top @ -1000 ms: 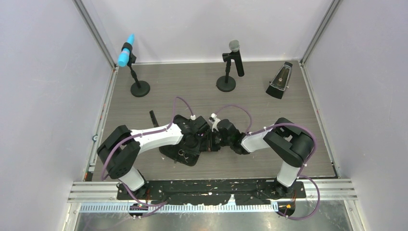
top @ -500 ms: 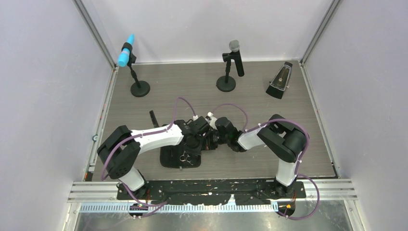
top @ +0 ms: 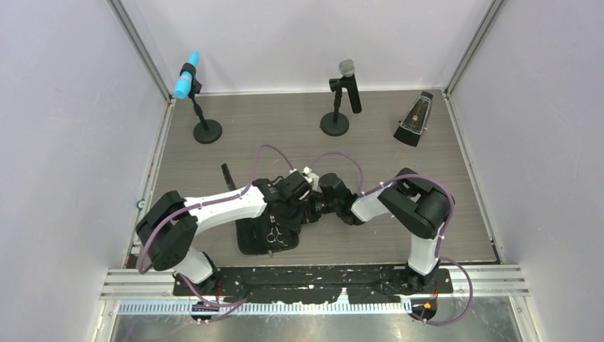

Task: Sort the hair-cutting tools
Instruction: Place the scissors in the hairdressing tool bag.

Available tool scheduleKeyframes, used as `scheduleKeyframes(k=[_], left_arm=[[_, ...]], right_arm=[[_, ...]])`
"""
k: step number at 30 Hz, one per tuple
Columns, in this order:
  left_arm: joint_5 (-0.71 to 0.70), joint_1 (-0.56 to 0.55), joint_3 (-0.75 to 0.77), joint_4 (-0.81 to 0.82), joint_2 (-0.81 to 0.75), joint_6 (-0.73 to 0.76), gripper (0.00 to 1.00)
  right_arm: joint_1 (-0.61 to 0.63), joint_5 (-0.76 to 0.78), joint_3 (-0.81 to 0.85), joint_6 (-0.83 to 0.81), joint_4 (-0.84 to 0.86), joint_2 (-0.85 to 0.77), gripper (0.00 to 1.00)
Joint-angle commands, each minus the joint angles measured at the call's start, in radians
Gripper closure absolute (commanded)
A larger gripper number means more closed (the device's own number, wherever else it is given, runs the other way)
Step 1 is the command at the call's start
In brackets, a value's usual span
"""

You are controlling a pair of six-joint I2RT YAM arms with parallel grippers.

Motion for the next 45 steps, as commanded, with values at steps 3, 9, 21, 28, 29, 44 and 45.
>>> scheduleKeyframes(k=[3, 9, 21, 28, 29, 44, 45], left_arm=[[-0.033, -0.008, -0.018, 0.012, -0.124, -0.012, 0.86], [-0.139, 0.076, -0.113, -0.063, -0.259, -0.09, 0.61], [-0.518, 0.207, -0.141, -0.379, -0.477, -0.073, 0.19], [-0.522, 0.298, -0.187, -0.382, -0.518, -0.037, 0.11], [-0.486, 0.317, -0.211, -0.354, -0.517, -0.029, 0.11], [-0.283, 0.357, -0.295, -0.176, -0.416, -0.042, 0.44], [-0.28, 0.357, -0.298, -0.175, -0.42, -0.045, 0.48]], right_arm=[[0.007, -0.003, -0.017, -0.091, -0.039, -0.096, 0.84], [0.007, 0.068, 0.001, -0.137, -0.175, -0.158, 0.82], [0.009, 0.081, 0.026, -0.133, -0.229, -0.149, 0.81], [0.015, 0.116, 0.043, -0.158, -0.293, -0.194, 0.81], [0.017, 0.135, 0.051, -0.164, -0.324, -0.211, 0.81], [0.114, 0.341, 0.219, -0.255, -0.586, -0.247, 0.73], [0.121, 0.353, 0.231, -0.255, -0.592, -0.242, 0.73]])
